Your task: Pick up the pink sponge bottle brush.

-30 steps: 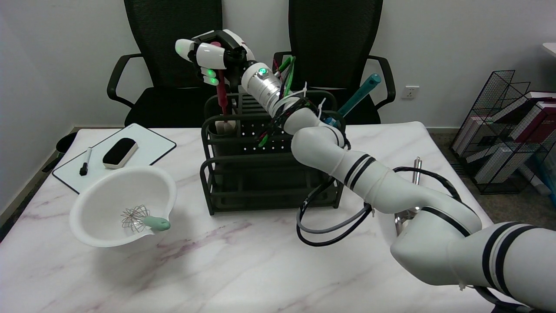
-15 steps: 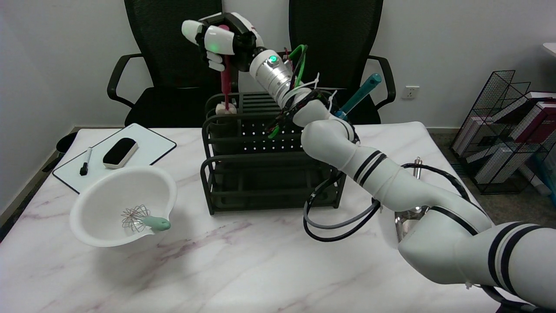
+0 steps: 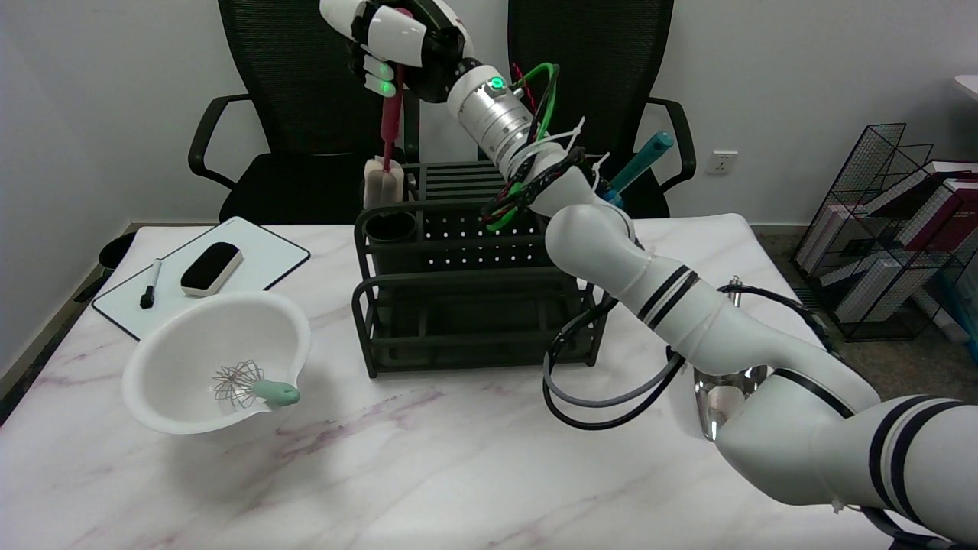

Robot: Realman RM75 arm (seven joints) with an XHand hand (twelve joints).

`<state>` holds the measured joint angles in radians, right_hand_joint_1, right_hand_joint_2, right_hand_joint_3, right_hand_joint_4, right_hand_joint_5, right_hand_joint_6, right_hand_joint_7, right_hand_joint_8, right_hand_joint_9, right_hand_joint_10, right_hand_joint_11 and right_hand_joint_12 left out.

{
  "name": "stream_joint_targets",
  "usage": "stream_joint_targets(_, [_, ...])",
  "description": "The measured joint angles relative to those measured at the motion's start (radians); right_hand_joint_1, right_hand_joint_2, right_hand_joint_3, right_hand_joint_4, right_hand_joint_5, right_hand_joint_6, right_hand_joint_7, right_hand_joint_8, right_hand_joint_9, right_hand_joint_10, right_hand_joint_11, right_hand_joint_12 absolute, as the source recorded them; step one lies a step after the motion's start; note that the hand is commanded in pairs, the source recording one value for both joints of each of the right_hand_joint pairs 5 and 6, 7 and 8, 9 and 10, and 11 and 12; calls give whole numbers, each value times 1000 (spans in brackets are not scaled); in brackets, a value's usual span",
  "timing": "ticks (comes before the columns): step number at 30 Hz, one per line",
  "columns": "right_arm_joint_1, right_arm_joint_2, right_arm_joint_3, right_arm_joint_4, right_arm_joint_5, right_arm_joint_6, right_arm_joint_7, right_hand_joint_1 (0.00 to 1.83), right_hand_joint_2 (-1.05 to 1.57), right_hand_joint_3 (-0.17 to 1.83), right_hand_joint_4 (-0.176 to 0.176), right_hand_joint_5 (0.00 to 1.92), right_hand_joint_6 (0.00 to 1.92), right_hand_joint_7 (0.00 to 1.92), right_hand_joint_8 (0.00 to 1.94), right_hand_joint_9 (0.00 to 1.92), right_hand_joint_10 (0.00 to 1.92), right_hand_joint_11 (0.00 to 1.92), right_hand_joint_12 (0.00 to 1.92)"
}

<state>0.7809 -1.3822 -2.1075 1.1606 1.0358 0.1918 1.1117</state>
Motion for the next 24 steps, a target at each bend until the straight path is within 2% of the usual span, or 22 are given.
stream_joint_targets(13, [-23,42,1,108,85,5,-1,1052,1571,551,0,1920,1920,1920,1920,1920,1920,1920,1920])
stream_joint_targets(24, [-64,108,6,274,222,6,-1,1091,1571,435,0,1920,1920,1920,1920,1920,1920,1920,1920])
